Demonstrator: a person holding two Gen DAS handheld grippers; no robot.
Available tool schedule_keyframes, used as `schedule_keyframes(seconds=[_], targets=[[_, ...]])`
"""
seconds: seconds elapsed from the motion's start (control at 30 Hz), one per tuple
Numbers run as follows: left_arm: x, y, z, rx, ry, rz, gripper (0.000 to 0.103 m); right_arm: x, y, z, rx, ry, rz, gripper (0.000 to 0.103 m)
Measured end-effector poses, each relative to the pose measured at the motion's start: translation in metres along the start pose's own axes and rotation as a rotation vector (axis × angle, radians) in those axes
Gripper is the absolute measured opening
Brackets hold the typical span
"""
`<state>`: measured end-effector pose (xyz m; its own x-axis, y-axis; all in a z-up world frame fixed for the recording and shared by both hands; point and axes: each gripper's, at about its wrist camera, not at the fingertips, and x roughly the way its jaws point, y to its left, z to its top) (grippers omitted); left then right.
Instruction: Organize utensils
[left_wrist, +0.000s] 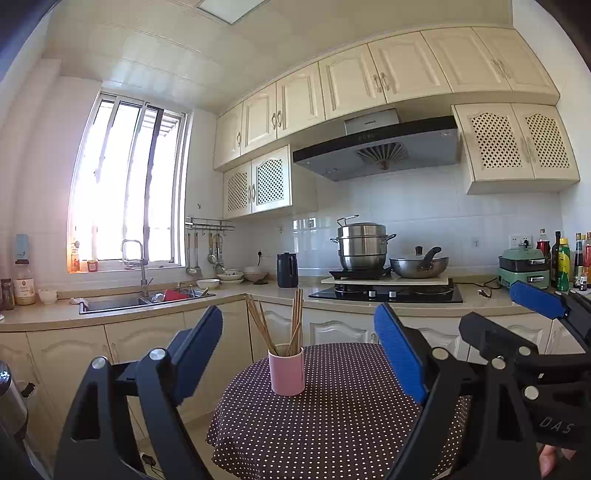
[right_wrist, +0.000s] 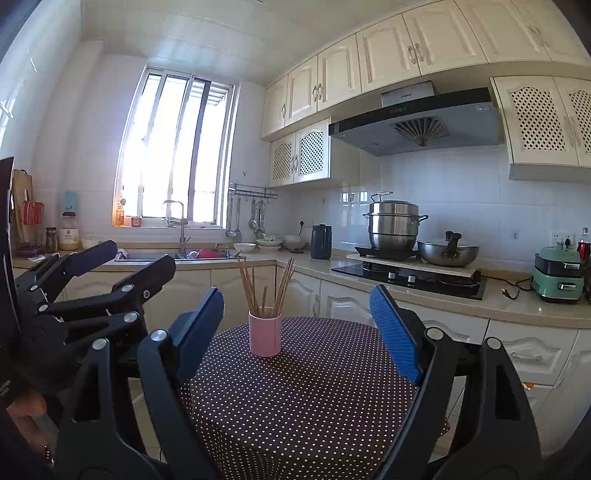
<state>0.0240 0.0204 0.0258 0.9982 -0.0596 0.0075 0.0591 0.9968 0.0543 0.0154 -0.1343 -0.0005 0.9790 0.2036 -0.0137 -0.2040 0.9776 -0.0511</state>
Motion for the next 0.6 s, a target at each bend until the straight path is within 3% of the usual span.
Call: schedule_keyframes(seconds=[0.6], targets=[[0.0004, 0.0023, -0.0017, 0.003, 0.002, 0.003, 0.083, 0.0007, -0.0001, -0.0008, 0.003, 0.005, 0.002, 0.08]])
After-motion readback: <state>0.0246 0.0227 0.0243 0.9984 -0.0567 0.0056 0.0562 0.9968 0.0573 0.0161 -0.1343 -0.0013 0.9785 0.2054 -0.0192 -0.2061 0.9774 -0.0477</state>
